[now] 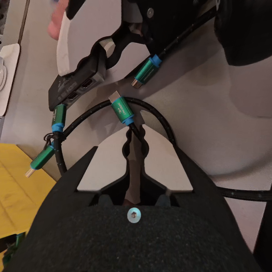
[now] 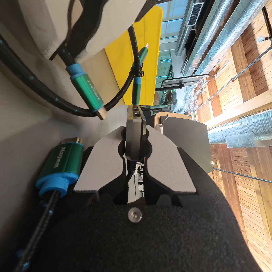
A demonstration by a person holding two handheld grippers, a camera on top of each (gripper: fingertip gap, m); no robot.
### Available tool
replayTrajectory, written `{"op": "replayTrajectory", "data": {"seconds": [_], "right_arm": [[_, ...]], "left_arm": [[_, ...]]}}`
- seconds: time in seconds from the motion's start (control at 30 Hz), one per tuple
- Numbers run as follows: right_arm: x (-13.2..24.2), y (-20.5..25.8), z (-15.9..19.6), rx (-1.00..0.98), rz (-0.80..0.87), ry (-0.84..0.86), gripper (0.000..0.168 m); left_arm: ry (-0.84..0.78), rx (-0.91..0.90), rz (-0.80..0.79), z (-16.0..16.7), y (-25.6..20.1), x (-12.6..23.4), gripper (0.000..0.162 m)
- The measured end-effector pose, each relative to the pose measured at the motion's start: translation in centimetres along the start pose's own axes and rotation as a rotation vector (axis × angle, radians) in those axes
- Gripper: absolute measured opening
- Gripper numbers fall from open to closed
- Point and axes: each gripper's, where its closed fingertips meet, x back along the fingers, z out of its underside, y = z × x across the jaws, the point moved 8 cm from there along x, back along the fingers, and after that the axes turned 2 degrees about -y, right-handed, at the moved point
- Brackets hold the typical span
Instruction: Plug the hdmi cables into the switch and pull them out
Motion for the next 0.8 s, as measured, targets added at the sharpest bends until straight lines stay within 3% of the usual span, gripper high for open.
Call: {"op": "replayTrajectory", "data": {"seconds": [0.43,0.6,0.8], "right_arm": [[0.0,0.0,-0.1,0.020,0.018,-0.002,0.022],[0.1,-0.2,0.0,0.015,0.030,0.003,0.022],[0.0,-0.1,-0.2,0.026,0.029,0.000,0.022]], "left_arm": [[-0.237,0.481,0.263,-0.4,2.2,2.8,0.006],[-0.144,0.625,0.326,-0.6,4.0,2.7,0.006],[0.133,0.551,0.302,-1.3,6.0,2.1,0.005]]}}
